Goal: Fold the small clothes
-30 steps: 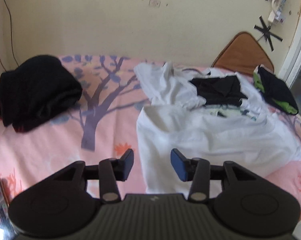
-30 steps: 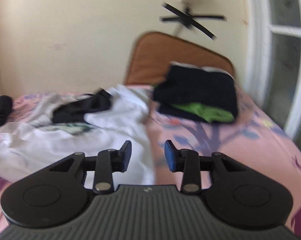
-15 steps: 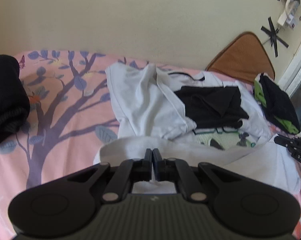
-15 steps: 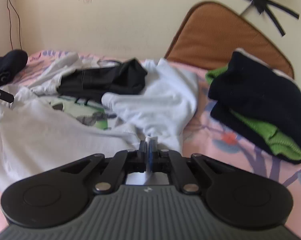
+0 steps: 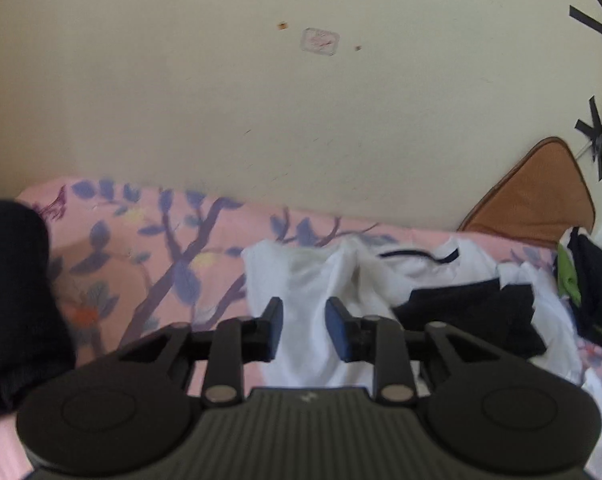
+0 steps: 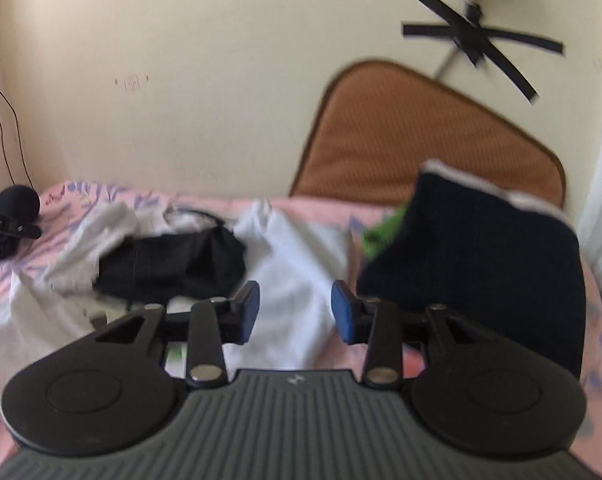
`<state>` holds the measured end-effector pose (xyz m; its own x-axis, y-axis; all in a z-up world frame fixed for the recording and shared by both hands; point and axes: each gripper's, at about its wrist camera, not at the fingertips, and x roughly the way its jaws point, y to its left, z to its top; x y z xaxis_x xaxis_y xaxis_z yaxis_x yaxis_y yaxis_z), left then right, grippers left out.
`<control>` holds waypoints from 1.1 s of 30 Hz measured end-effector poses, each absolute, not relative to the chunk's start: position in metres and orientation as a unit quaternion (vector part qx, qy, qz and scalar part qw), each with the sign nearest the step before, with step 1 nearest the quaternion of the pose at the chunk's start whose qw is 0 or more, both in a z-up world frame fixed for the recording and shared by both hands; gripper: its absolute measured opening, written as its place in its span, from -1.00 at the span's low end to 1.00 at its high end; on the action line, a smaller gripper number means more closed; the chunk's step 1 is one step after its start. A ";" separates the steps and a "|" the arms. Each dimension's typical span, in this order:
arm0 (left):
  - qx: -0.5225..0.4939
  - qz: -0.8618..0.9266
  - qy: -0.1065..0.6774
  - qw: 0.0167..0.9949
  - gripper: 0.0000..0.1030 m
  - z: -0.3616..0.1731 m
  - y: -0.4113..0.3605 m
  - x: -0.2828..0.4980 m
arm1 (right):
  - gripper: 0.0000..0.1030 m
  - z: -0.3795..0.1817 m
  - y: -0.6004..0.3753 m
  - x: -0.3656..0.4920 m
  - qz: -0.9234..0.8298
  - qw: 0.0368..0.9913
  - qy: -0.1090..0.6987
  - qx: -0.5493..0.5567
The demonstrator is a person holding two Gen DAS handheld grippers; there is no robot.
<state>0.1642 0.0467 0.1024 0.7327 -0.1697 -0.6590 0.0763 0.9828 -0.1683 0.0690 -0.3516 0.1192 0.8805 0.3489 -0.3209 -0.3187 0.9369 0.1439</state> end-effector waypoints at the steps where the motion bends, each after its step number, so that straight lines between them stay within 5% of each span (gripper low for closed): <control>1: -0.049 -0.072 0.359 0.929 -0.10 0.103 0.032 0.181 | 0.12 0.127 -0.349 0.087 0.184 0.965 0.181 0.047; 2: -0.028 -0.067 0.359 0.931 0.17 0.101 0.020 0.198 | 0.23 0.133 -0.345 0.108 0.197 0.959 0.193 0.058; 3: -0.011 -0.054 0.357 0.932 0.24 0.096 0.008 0.216 | 0.35 0.137 -0.343 0.129 0.202 0.956 0.202 0.074; 8: 0.032 -0.026 0.413 0.910 0.27 0.051 -0.033 0.297 | 0.40 0.126 -0.313 0.244 0.211 0.927 0.285 0.125; 9: 0.034 -0.024 0.428 0.903 0.25 0.040 -0.037 0.308 | 0.40 0.120 -0.306 0.260 0.207 0.922 0.304 0.123; 11: 0.038 -0.026 0.434 0.900 -0.29 0.023 -0.040 0.319 | 0.39 0.107 -0.298 0.280 0.207 0.913 0.327 0.127; 12: 0.036 -0.036 0.426 0.903 -0.64 0.021 -0.042 0.320 | 0.31 0.104 -0.294 0.285 0.213 0.910 0.332 0.128; 14: 0.037 -0.039 0.425 0.903 -0.80 0.022 -0.044 0.319 | -0.55 0.102 -0.289 0.283 0.233 0.908 0.328 0.118; 15: 0.039 -0.041 0.423 0.905 -0.81 0.024 -0.045 0.316 | -0.82 0.105 -0.287 0.277 0.240 0.907 0.324 0.120; 25: -0.015 -0.127 0.292 0.948 -0.82 0.118 -0.012 0.147 | -0.83 0.178 -0.311 0.110 0.277 0.942 0.179 0.059; 33: -0.077 -0.161 0.302 0.937 -0.81 0.081 0.033 -0.042 | -0.83 0.125 -0.339 -0.075 0.288 0.947 0.142 -0.003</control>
<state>-0.0416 0.0332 0.0813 0.7664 -0.3475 -0.5402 0.2541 0.9364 -0.2419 -0.0754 -0.3391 0.1247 0.7938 0.5447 -0.2705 -0.5466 0.8340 0.0752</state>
